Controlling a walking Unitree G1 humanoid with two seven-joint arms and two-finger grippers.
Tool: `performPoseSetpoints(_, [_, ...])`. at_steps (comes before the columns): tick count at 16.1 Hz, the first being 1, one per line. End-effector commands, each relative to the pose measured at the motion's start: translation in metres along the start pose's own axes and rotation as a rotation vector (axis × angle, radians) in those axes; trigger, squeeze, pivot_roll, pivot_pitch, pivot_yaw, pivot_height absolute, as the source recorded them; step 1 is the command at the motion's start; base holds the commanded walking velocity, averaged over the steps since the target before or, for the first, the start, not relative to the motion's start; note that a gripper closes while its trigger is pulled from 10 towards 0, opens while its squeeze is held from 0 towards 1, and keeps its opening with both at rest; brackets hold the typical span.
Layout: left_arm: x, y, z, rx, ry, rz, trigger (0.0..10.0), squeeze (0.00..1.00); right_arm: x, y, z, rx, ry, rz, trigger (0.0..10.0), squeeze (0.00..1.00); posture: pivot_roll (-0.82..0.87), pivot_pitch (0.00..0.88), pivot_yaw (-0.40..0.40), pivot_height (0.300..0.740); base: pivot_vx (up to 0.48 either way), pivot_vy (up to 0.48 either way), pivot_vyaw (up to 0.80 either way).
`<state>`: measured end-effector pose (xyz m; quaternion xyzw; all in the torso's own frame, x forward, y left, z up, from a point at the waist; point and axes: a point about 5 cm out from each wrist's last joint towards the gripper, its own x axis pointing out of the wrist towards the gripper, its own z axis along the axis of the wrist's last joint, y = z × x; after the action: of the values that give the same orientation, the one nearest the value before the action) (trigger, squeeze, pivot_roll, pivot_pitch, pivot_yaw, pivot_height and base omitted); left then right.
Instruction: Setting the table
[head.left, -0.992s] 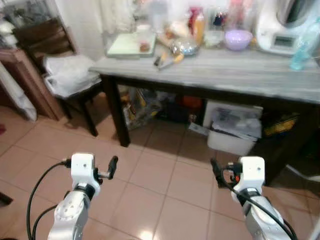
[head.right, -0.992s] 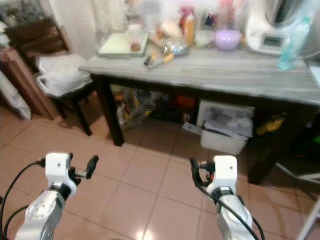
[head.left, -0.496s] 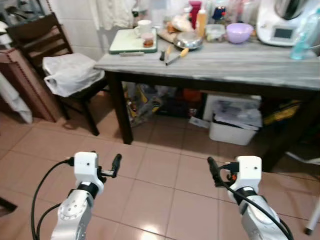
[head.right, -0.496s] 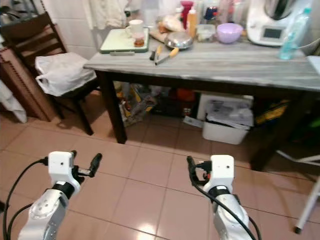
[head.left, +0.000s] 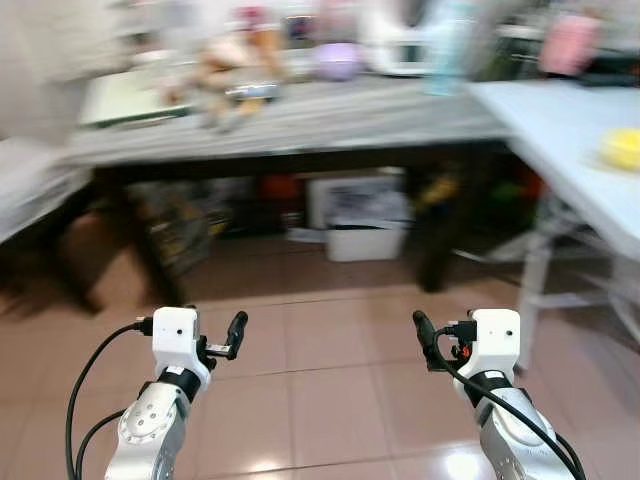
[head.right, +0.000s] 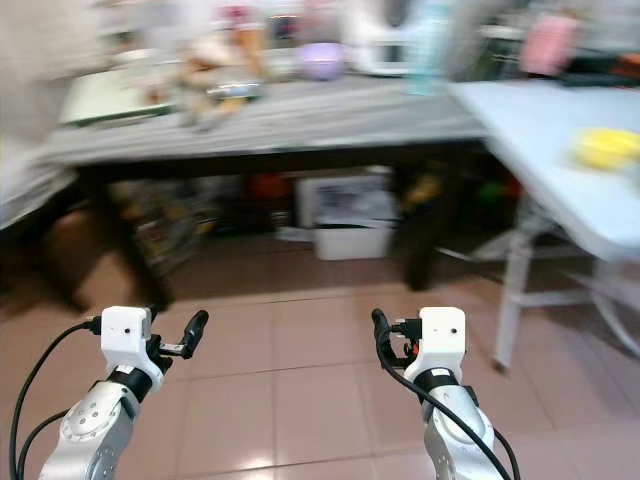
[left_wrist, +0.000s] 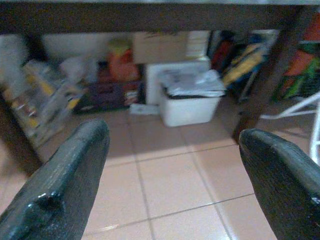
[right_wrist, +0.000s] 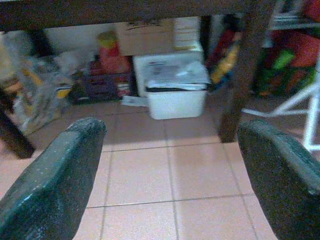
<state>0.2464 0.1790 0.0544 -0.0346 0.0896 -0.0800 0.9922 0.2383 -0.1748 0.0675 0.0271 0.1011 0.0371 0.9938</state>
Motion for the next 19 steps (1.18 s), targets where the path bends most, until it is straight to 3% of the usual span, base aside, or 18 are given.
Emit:
performPoseSetpoints(1, [0.0004,-0.001,0.005,0.033,-0.02,-0.008,10.0,0.0,0.0019,-0.0004,0.0029,0.002,-0.006,0.003,10.0,0.0,-0.01,0.065,0.029,0.74,0.0,0.0,-0.47])
performPoseSetpoints(14, [0.0002,0.0012,0.0059,0.052,-0.009,0.008,10.0,0.0,0.0024,0.0044,0.0056,-0.019,-0.026,0.031,10.0,0.0,0.0,0.064,0.036,0.74,0.0,-0.08,0.0])
performPoseSetpoints(19, [-0.0002,-0.0004,0.0049,0.054,-0.002,0.008,10.0,0.0,0.002,0.0062,0.0077,-0.039,-0.039,0.051,10.0,0.0,0.0,0.067,0.033,0.74,0.0,-0.333,0.16])
